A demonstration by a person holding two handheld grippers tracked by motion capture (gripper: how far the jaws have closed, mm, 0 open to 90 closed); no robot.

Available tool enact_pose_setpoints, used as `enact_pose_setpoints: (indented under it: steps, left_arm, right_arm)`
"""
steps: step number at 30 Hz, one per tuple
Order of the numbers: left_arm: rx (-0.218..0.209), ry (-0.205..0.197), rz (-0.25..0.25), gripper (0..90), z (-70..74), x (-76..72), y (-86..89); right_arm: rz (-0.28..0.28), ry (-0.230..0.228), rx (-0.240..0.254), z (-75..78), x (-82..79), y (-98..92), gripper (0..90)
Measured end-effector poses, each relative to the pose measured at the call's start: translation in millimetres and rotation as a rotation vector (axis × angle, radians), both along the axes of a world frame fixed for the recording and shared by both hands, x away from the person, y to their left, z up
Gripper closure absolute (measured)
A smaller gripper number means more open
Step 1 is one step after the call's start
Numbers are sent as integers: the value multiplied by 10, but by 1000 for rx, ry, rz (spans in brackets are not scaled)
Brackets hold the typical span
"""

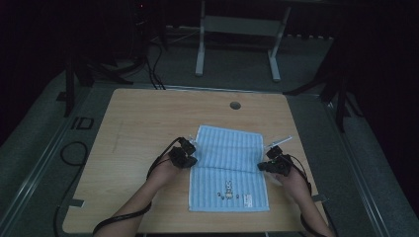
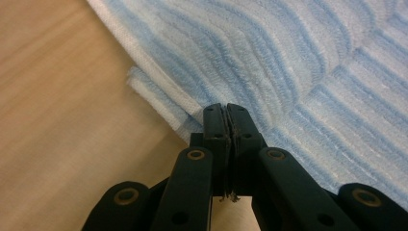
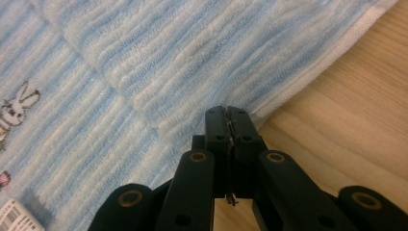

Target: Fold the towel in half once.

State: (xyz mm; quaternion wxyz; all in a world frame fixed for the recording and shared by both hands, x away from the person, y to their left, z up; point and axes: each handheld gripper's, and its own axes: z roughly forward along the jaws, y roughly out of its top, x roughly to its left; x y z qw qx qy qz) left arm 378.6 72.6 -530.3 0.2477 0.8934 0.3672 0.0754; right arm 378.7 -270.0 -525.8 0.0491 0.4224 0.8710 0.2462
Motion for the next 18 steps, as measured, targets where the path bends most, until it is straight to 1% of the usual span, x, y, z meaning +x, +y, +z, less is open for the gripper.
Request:
enact_pose_setpoints:
  steps: [3,7,8,10,11,13,14,15,16,17,18]
  left_arm:
    - [14,2,-2,871,11,-14,-4]
    - [3,30,-2,864,27,-49,23]
    - [7,38,-10,851,44,-64,33]
    - [18,39,-18,836,95,-101,42]
    - [13,39,-18,812,107,-109,45]
    - [7,32,-12,780,185,-141,65]
    - [15,33,-14,734,231,-146,78]
    - [20,26,-12,675,256,-150,86]
    - [27,11,0,640,291,-151,96]
    - [25,6,8,606,314,-145,104]
    - [25,4,17,605,349,-122,121]
  right_arm:
    - [-6,5,4,-1,21,6,882]
    - [2,5,-3,29,8,6,878]
    - [4,5,-3,46,-1,7,878]
    - [7,-5,-4,94,-18,3,872]
    - [11,-12,-4,141,-30,-4,863]
    - [12,-25,-6,198,-38,-15,841]
    - [11,-34,-3,232,-36,-27,836]
    - [8,-41,0,274,-30,-43,805]
    - [8,-42,4,298,-24,-52,784]
    - [5,-44,6,330,-13,-62,780]
    - [2,-52,5,353,0,-71,767]
